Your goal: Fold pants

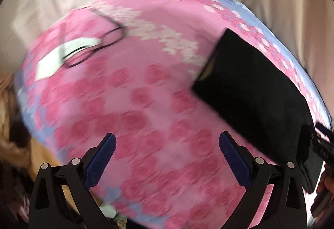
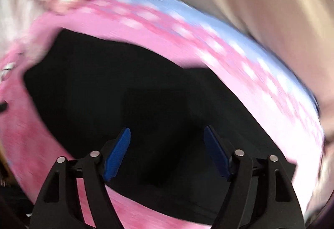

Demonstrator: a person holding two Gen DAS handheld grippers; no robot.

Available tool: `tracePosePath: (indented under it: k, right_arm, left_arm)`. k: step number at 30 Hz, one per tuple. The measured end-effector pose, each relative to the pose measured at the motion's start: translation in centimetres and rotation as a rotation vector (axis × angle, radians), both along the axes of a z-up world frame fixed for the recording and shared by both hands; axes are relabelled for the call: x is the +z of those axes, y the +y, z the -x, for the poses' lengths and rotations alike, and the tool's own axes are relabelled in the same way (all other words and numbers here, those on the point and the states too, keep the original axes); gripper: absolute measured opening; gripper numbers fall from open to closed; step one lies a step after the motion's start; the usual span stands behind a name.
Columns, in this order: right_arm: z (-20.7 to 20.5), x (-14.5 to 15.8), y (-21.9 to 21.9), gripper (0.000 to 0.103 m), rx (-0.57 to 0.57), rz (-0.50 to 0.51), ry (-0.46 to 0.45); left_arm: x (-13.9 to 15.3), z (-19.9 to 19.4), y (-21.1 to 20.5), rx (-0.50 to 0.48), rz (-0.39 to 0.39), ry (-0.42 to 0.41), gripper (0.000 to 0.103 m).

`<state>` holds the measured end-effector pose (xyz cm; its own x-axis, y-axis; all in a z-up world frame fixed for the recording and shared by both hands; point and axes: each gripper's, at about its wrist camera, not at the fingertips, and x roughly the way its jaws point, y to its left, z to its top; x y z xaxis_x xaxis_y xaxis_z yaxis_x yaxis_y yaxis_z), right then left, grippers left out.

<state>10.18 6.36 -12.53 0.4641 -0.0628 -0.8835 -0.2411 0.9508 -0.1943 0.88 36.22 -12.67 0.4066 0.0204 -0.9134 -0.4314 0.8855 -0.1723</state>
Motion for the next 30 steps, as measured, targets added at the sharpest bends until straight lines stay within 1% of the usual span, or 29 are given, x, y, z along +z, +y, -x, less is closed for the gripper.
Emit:
tracePosePath:
  k: [2, 4, 5, 7, 8, 9, 11, 13, 15, 18, 20, 23, 25, 26, 27, 28, 29, 30]
  right_arm:
    - [0.0, -1.1, -2.8, 0.076, -0.069, -0.017, 0.055]
    - [0.0, -2.0, -4.1, 0.084, -0.103, -0.068, 0.078]
    - [-0.2, -2.5, -4.6, 0.085, -0.130, -0.096, 0.077]
    - [-0.7, -3.5, -4.5, 0.087, -0.149, -0.135, 0.081]
    - [-0.9, -3.9, -4.2, 0.086, -0.150, -0.126, 0.049]
    - [-0.9, -4.1, -4.0, 0.084, -0.147, -0.119, 0.033]
    - [-1.1, -3.8, -3.5, 0.069, -0.143, -0.121, 0.024]
    - [-1.2, -3.1, -3.4, 0.038, -0.129, -0.126, 0.026]
    - [-1.4, -2.4, -3.3, 0.032, -0.129, -0.136, 0.031]
    - [-1.4, -1.4, -2.7, 0.032, -0.122, -0.163, 0.019]
    - [-1.2, -1.0, -1.4, 0.032, -0.084, -0.170, 0.011]
    - [-1.0, -0.4, 1.6, 0.026, 0.007, -0.152, -0.020]
    - [-1.4, -0.8, 3.7, 0.025, 0.068, -0.142, -0.020]
    - [-1.9, -2.0, 4.9, 0.025, 0.101, -0.107, 0.005]
    - [-2.2, -3.2, 5.6, 0.027, 0.118, -0.053, 0.033]
    - [-2.2, -3.8, 6.1, 0.028, 0.131, -0.016, 0.031]
    - [-1.9, -3.0, 6.3, 0.029, 0.138, -0.016, 0.005]
    - [-1.6, -1.9, 6.4, 0.035, 0.142, -0.035, 0.004]
  left_arm:
    - [-0.7, -1.9, -1.1, -0.042, 0.010, 0.013, 0.098]
    - [-1.2, -3.3, -1.9, -0.059, 0.035, 0.024, 0.098]
    - [-1.4, -3.6, -2.1, -0.063, 0.042, 0.025, 0.098]
    - [-1.4, -4.6, -2.9, -0.082, 0.040, 0.029, 0.098]
    - [-1.4, -5.0, -3.3, -0.096, 0.034, 0.029, 0.098]
    - [-1.3, -5.4, -3.9, -0.116, 0.019, 0.031, 0.098]
    - [-1.3, -5.7, -4.5, -0.136, 0.004, 0.035, 0.098]
    - [-1.3, -6.0, -5.0, -0.150, -0.006, 0.036, 0.098]
    - [-1.4, -6.0, -5.2, -0.152, -0.001, 0.035, 0.098]
    - [-2.1, -5.8, -5.2, -0.138, 0.003, 0.052, 0.098]
    - [-2.3, -5.4, -5.1, -0.130, 0.007, 0.056, 0.098]
    - [-2.5, -4.6, -4.7, -0.115, 0.004, 0.060, 0.098]
    - [-2.6, -4.2, -4.5, -0.109, 0.003, 0.063, 0.098]
    - [-2.8, -4.1, -4.4, -0.105, -0.003, 0.068, 0.098]
    - [-2.8, -4.1, -4.3, -0.103, -0.007, 0.072, 0.098]
    - [-2.9, -4.0, -4.2, -0.100, -0.010, 0.074, 0.098]
    - [-2.9, -3.9, -3.9, -0.092, -0.013, 0.076, 0.098]
    - [-2.8, -3.8, -3.6, -0.087, -0.015, 0.076, 0.098]
